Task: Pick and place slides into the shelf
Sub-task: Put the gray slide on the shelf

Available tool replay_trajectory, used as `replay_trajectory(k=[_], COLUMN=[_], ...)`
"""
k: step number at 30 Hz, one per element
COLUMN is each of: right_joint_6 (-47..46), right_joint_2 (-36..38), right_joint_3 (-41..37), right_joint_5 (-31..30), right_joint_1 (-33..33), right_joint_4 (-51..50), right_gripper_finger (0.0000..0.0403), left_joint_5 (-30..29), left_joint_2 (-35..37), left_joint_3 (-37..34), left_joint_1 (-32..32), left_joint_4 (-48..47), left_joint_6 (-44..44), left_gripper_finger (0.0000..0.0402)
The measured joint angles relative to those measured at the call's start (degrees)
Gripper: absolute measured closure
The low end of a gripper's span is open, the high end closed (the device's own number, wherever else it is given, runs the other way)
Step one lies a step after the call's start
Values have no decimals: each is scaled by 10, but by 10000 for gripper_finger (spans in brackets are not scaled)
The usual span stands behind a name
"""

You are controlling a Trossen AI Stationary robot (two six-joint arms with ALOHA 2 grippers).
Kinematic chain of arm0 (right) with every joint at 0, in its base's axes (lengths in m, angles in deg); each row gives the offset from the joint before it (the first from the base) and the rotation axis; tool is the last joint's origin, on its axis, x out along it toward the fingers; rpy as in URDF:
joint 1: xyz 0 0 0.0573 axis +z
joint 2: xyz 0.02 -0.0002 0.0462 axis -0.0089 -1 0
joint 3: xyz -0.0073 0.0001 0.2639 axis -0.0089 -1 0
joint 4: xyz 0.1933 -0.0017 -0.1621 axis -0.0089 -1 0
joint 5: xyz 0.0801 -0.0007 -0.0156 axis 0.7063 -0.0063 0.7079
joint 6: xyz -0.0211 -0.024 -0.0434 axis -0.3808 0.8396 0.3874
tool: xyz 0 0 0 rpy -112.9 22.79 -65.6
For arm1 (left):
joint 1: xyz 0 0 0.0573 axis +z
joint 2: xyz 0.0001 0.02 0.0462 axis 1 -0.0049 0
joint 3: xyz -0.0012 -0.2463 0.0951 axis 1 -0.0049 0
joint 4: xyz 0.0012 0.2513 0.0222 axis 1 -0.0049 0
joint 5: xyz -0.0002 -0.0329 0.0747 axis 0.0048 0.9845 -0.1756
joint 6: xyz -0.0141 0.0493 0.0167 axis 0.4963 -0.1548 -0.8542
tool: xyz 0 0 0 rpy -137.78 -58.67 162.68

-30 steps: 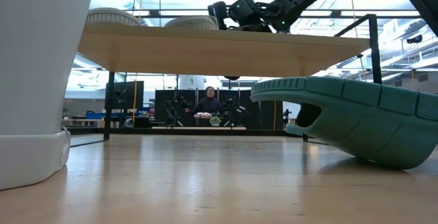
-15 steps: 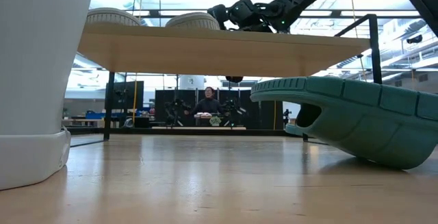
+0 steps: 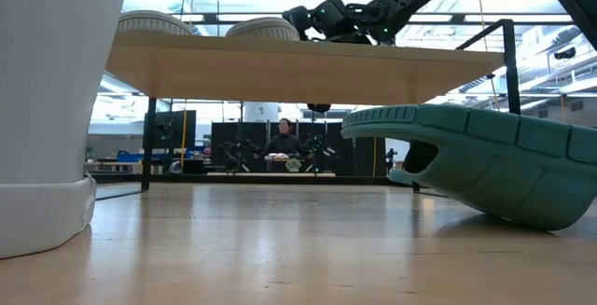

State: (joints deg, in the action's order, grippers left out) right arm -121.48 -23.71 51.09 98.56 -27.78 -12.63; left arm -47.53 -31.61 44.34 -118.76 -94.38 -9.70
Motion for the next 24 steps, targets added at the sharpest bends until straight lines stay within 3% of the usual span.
replay_trajectory(k=[15,24], right_joint_6=[-9,-6], right_joint_2=[0,0], right_joint_3=[0,0], right_joint_5=[-17,-29], right_joint_1=[14,15], right_joint_4=[0,-2], right_gripper_finger=[269,248], left_joint_5=[0,2], left_joint_2=[0,0], left_joint_3=[0,0], left_joint_1=[10,13], left_joint_4=[0,0], left_joint_6=[0,0], left_gripper_finger=[173,173])
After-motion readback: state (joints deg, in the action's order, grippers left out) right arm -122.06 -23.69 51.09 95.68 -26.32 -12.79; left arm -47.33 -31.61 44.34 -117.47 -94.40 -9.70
